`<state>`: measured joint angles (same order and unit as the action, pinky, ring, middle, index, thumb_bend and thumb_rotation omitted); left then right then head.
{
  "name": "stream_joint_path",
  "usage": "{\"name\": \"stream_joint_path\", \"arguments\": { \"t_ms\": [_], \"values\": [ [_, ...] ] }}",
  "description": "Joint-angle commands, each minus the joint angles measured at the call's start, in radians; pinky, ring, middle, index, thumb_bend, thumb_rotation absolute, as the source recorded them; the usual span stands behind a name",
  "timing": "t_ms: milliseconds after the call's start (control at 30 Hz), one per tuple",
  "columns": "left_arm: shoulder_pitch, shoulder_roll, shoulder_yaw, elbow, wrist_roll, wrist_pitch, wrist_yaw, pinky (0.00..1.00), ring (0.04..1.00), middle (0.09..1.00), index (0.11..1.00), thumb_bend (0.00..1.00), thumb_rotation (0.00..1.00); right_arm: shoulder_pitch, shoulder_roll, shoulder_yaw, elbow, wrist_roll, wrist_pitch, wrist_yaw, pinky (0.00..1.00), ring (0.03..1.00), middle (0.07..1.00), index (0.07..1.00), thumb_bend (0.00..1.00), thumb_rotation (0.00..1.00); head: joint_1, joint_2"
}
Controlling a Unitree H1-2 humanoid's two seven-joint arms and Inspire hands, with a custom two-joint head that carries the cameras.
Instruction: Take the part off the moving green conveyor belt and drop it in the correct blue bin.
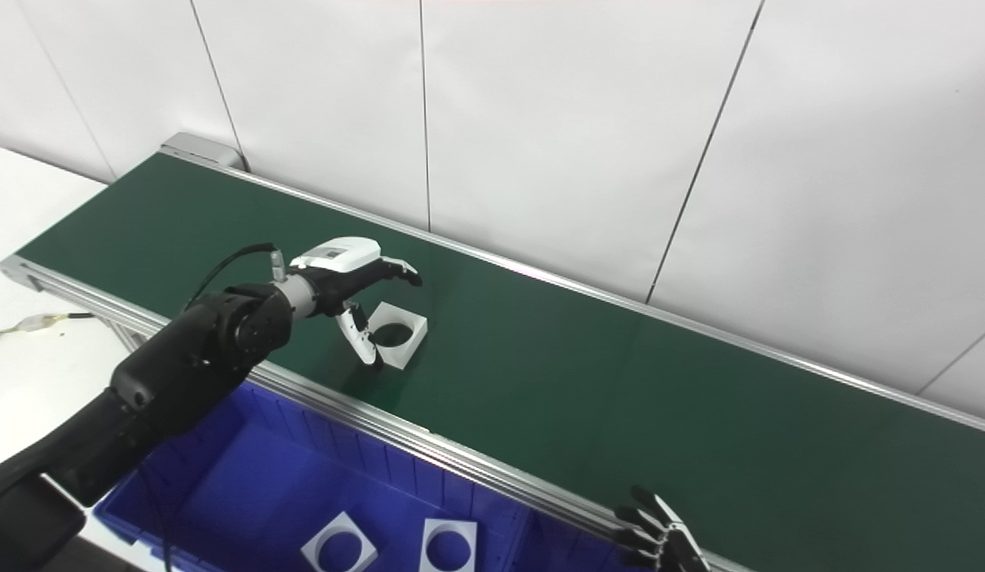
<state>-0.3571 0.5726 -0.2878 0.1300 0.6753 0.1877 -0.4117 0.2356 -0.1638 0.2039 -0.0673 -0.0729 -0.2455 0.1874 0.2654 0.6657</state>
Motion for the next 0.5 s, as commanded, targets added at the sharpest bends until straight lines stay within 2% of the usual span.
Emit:
{"name": "stream_joint_path", "arguments": {
  "t_ms": [0,167,467],
  "values": [
    [-0.049,0.010,0.007,0.002,0.008,-0.040,0.043,0.77,0.870,0.879,0.835,0.91,0.00,-0.002,0.007,0.000,-0.023,0.007,-0.031,0.001,0.65,0.726,0.795,0.874,0.66,0.57,-0.001,-0.001],
    [-0.060,-0.003,-0.002,0.024,0.013,-0.036,0.048,0.80,0.885,0.886,0.830,0.90,0.00,0.000,0.010,0.002,-0.021,0.000,-0.038,-0.003,0.65,0.726,0.793,0.874,0.65,0.57,-0.006,-0.001],
    [-0.076,-0.027,-0.019,0.062,0.026,-0.044,0.068,0.80,0.868,0.871,0.824,0.90,0.00,0.003,0.017,0.002,-0.020,0.005,-0.034,-0.002,0.65,0.728,0.794,0.878,0.67,0.58,-0.012,0.001]
  ]
}}
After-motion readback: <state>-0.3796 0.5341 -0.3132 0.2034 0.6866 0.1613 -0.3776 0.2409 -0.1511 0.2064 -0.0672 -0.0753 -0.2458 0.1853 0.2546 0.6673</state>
